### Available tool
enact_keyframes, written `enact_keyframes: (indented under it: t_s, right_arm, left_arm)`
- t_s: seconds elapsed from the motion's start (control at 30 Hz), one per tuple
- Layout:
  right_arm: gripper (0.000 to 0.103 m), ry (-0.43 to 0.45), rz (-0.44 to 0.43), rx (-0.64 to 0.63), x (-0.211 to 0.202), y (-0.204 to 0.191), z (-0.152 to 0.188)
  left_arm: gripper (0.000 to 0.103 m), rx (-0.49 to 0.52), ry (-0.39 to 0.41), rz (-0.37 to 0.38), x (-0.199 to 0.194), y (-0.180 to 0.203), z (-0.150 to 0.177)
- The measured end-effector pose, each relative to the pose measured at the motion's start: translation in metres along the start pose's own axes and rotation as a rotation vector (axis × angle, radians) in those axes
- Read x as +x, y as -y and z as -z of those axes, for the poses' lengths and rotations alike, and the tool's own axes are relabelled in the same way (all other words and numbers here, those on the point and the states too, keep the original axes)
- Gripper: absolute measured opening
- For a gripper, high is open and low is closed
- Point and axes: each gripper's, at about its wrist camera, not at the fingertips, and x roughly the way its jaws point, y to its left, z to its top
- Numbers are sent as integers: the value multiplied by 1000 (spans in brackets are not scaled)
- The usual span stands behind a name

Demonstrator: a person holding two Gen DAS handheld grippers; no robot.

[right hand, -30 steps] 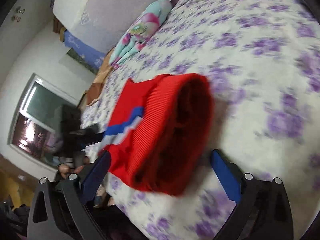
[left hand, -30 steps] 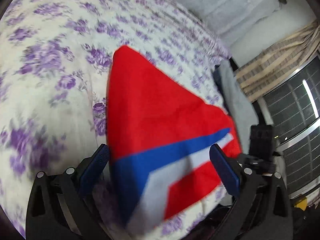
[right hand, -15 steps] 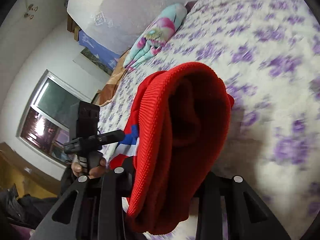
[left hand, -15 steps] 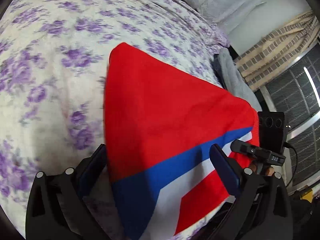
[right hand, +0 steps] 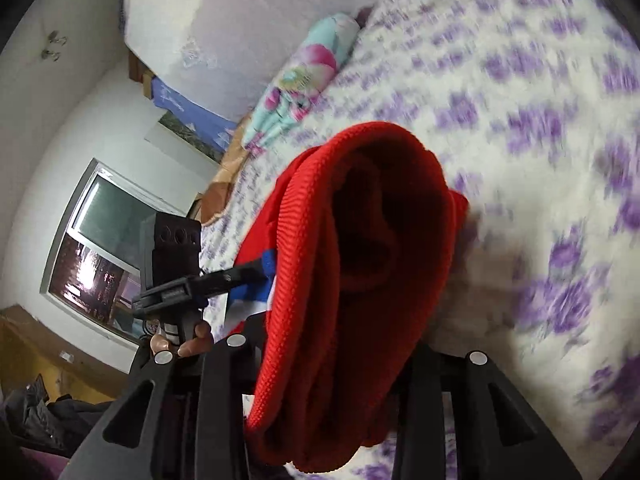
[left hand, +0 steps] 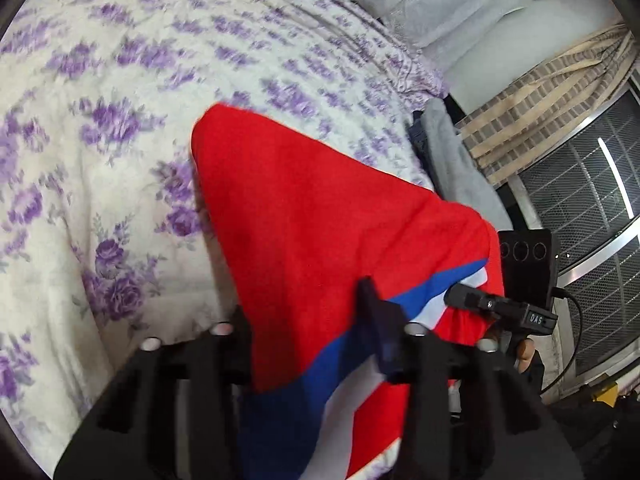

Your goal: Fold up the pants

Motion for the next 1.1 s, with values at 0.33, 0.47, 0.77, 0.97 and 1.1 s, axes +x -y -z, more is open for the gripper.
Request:
enact_keyframes:
  t_s: [0.33,0.47,0.77,0.97,1.1]
  right_arm:
    - [35,36,88,-130,-1,-28,-118]
    - [36,93,132,-188,20,-35,-215]
    - [78,170,740,-281,153,63,-302]
    - [91,385,629,-240,54,21,-233]
    - [99,420,484,-279,0,-45,-144]
  left_arm:
    - [36,40,77,-60,-7,28,-108]
    - [46,116,168,-128,0,31,-203]
    - [79,-95,70,-487,107,-117,-312]
    - [92,-52,235,-412,32,-90,-246]
    - [97,96,298,-474,-8,-9,-156]
